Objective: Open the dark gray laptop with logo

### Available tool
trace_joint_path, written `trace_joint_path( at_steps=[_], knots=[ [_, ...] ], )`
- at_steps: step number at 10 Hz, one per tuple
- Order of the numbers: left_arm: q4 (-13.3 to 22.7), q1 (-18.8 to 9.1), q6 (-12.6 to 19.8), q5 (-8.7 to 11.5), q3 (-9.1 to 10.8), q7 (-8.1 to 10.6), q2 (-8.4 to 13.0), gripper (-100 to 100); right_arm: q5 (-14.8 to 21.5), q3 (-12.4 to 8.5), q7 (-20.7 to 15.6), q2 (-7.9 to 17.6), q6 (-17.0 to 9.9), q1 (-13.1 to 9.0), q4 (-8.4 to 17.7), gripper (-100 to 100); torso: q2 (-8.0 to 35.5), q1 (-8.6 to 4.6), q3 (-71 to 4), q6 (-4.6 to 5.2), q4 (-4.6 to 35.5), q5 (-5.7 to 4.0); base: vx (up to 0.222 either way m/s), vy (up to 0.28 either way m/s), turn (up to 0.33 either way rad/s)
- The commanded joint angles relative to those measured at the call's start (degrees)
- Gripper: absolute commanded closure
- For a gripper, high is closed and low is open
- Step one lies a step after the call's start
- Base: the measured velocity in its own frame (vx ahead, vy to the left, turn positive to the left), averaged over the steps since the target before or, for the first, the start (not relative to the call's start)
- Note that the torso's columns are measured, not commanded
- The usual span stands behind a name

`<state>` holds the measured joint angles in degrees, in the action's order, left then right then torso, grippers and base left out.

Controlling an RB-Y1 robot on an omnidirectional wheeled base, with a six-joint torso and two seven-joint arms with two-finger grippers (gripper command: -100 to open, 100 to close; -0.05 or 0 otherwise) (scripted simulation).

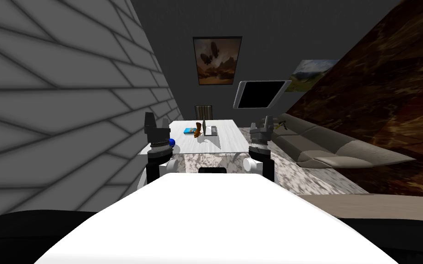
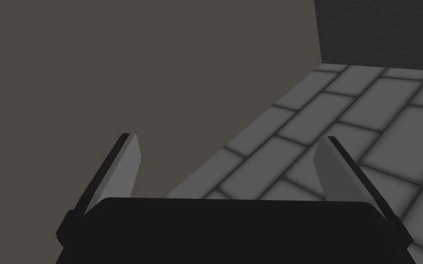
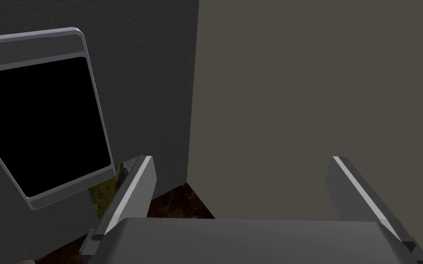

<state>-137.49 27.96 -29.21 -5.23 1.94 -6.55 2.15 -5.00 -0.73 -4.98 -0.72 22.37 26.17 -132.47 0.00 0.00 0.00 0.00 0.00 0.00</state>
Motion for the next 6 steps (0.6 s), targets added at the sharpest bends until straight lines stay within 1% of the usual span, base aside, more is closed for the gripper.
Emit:
trace_joint_path(
  at_steps=[1, 3, 6],
  knots=[
    [0.00, 0.00, 0.00, 0.00, 0.00, 0.00, 0.00, 0, 0.00, 0.00, 0.00, 0.00, 0.00, 0.00, 0.00, 0, 2.32, 0.00, -4.67, 0.00, 2.35, 0.00, 0.000, 0.000, 0.000],
    [-0.01, 0.00, 0.00, 0.00, 0.00, 0.00, 0.00, 0, 0.00, 0.00, 0.00, 0.00, 0.00, 0.00, -0.01, 0, 10.03, 0.00, -20.14, 0.00, 10.06, 0.00, 0.000, 0.000, 0.000],
    [-0.01, 0.00, 0.00, 0.00, 0.00, 0.00, 0.00, 0, 0.00, 0.00, 0.00, 0.00, 0.00, 0.00, -0.01, 0, 22.69, 0.00, -45.36, 0.00, 22.68, 0.00, 0.000, 0.000, 0.000]
  ],
)
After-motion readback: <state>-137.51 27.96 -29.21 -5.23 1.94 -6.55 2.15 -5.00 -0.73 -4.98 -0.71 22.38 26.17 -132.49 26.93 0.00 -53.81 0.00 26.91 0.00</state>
